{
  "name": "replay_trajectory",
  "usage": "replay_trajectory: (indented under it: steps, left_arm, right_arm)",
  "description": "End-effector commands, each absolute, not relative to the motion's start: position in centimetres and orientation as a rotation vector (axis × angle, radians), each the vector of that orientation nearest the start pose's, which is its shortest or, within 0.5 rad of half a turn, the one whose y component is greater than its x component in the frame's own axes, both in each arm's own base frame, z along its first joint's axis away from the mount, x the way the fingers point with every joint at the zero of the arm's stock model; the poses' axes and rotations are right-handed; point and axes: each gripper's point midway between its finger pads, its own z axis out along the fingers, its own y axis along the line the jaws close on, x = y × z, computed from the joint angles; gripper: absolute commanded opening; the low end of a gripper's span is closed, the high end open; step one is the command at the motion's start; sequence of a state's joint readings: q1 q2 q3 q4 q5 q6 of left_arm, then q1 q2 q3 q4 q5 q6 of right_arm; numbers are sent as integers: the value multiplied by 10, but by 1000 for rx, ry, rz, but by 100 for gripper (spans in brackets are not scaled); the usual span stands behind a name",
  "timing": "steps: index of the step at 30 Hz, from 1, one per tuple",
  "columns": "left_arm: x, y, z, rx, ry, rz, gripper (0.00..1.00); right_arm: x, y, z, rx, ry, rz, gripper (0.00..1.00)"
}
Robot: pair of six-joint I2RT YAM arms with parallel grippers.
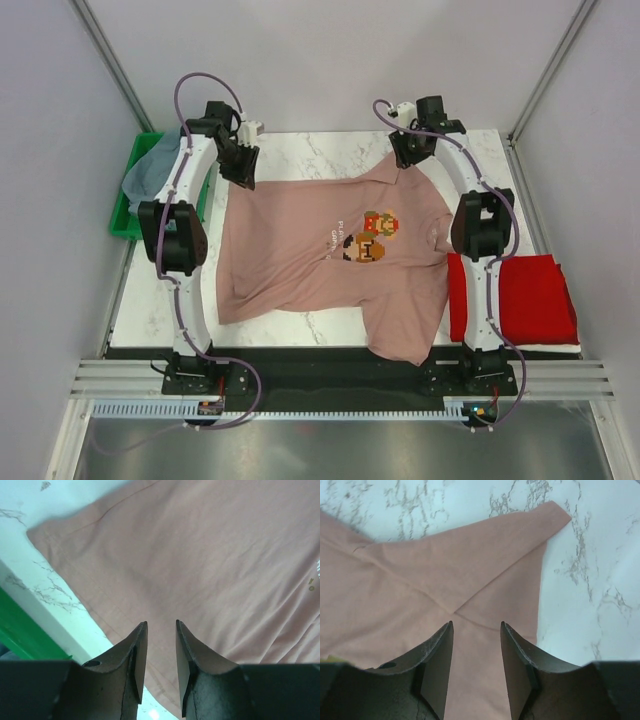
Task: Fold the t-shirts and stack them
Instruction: Flatten the tshirt out
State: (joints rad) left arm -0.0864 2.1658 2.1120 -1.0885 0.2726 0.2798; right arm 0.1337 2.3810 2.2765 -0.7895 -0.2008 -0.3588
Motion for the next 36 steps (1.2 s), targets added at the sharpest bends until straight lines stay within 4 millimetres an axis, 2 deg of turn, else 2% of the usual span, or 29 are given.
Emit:
replay_trajectory:
  steps: [1,2,7,14,17,26,31,36]
  left_arm:
    - [477,-86,149,539,2589,-377,36]
    - [473,-88,146,539,2598,-395,35]
    - [465,-91,145,546,2605,-428,34]
    - [451,-92,135,564,2643,-442,33]
    - [446,-97,132,585,2654,-443,33]
    - [441,-120,133,677,2640,-430,33]
    - [437,-133,129,720,2641,-438,33]
    - [433,-138,126,741,2648,-433,33]
  right_arm:
    - [621,100,122,-545,2241,125,50]
    - [631,99,116,-501,2232,115,50]
    - [656,94,99,-426,2199,70,49]
    - [693,80,99,-333,2077,-13,49]
    - [702,77,94,-298,2056,-20,49]
    - [705,81,62,-281,2081,9,49]
    - [708,77,56,-263,2080,20,49]
    - [712,72,47,-226,2077,50,49]
